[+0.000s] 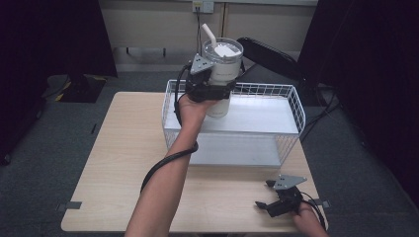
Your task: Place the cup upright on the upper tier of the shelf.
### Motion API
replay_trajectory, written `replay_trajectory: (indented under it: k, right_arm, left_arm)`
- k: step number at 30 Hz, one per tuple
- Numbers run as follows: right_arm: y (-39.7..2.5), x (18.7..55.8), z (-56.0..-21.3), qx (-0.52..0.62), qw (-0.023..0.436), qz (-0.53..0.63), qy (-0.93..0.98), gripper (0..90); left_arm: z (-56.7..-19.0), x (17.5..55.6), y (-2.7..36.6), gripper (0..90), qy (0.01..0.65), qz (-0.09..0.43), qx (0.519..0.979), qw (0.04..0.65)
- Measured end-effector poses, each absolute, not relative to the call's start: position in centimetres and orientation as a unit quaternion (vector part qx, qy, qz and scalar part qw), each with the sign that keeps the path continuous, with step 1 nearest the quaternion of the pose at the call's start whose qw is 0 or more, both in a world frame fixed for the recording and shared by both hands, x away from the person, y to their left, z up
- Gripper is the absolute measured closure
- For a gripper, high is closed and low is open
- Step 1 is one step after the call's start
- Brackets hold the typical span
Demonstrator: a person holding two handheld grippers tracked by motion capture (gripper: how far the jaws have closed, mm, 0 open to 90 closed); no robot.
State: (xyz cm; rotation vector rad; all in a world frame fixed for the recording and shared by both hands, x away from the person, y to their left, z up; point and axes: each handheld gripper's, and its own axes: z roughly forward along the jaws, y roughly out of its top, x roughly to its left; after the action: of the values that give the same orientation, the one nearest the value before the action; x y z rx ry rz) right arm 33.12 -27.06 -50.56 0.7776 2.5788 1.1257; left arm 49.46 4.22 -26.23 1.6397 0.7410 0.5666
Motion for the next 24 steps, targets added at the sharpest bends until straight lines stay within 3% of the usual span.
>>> replay_trajectory:
  k: [24]
  right_arm:
    - [-27.06,33.11,-50.57,0.265,0.111,0.383,0.878,10.6]
  left_arm:
    - [-26.62,49.11,4.74,9.2,0.309,0.246,0.703,0.591]
